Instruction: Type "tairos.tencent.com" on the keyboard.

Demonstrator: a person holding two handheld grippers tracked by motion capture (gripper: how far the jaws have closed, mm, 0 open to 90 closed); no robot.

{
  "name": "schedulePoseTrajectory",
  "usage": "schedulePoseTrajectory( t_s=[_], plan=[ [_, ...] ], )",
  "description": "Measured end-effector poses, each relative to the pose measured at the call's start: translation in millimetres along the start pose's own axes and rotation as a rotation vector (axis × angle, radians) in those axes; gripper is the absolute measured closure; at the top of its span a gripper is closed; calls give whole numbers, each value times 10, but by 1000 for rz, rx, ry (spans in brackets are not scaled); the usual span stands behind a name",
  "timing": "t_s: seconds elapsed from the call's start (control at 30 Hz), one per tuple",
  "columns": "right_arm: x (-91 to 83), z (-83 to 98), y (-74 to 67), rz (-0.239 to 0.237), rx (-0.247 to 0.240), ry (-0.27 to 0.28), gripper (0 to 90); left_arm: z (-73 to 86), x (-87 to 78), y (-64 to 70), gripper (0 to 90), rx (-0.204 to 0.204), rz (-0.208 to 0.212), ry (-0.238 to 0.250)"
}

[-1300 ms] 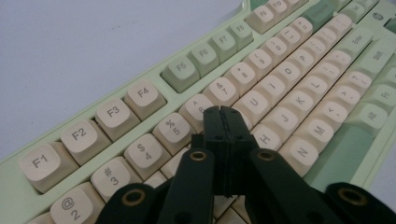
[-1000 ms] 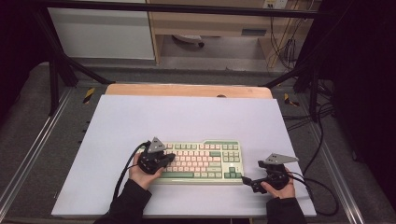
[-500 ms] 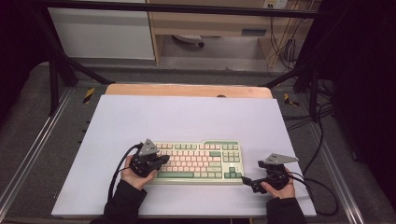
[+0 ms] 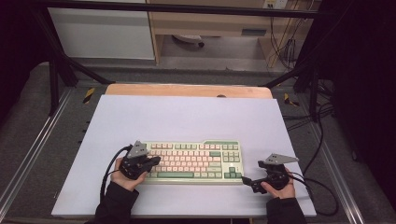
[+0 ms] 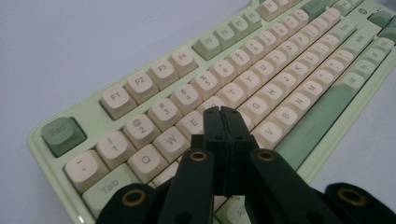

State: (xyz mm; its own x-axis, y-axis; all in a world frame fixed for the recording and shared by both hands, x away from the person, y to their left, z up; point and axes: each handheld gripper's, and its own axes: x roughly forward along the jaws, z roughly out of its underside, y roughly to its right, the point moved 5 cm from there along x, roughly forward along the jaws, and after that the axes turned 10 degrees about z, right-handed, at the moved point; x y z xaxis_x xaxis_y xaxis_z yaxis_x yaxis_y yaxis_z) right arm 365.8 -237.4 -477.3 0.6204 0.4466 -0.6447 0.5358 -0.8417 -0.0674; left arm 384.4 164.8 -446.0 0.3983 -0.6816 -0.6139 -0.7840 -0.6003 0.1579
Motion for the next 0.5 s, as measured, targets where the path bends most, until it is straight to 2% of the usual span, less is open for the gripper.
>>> schedulePoseTrajectory(
  t_s=[0.27,0.5],
  plan=[
    [3,1,0,1,-2,1,4,70,-127,-67,900,-18,-14,9],
    [5,3,-2,0,1,-3,4,156,-170,-138,900,-34,-32,0]
  ],
)
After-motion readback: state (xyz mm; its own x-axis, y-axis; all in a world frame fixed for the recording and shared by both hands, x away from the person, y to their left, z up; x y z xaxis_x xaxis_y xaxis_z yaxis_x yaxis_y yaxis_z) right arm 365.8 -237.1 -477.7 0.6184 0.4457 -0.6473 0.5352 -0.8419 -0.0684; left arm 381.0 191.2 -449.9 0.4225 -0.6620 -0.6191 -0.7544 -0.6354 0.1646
